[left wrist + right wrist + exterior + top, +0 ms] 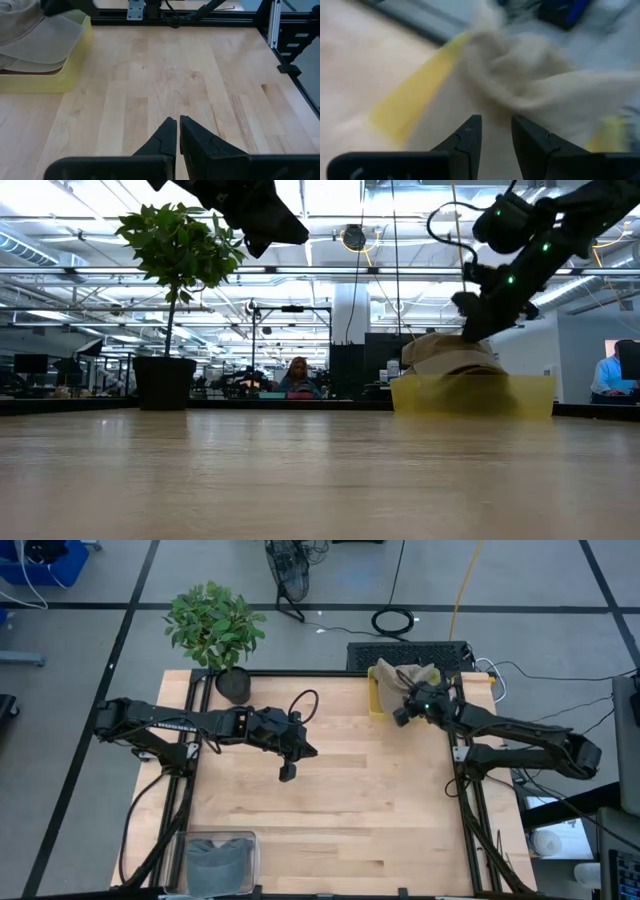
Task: Pick & Place hat
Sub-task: Put the brown cap into the yellow bin
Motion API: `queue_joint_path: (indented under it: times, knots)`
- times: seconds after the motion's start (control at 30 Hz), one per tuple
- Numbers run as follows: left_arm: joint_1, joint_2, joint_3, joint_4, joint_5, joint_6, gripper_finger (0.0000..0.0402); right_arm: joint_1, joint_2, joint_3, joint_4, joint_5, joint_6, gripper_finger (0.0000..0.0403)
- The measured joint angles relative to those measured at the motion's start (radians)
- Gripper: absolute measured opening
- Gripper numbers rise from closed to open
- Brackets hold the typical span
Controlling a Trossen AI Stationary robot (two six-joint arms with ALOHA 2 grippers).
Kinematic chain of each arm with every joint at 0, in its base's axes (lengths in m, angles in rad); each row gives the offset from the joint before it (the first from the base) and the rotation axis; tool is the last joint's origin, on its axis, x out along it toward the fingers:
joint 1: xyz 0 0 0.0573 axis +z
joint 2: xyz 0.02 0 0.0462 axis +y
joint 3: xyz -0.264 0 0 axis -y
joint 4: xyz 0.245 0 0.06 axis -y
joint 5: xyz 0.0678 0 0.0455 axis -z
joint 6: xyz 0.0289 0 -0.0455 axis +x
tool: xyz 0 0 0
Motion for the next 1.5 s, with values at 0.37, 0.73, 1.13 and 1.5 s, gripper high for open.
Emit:
queue_joint_path:
  times: [0.37,0.73,1.13,1.5]
  knots:
    - [-0.001,0.0,0.0,0.006,0.0,0.004,0.0024,-0.097,0.032,-0.052,0.244,-0.005,-0.092,0.0109]
    - [-0.008,0.0,0.0,0.002,0.0,0.001,0.0024,-0.143,0.102,-0.159,0.435,-0.062,-0.106,0.0101]
    - [-0.017,0.0,0.0,0.014,0.0,0.0,0.0024,-0.167,0.21,-0.291,0.71,-0.069,-0.345,0.01]
    - [-0.019,0.0,0.0,0.015,-0.007,-0.001,0.0024,-0.163,-0.025,-0.298,0.662,0.064,-0.422,0.01]
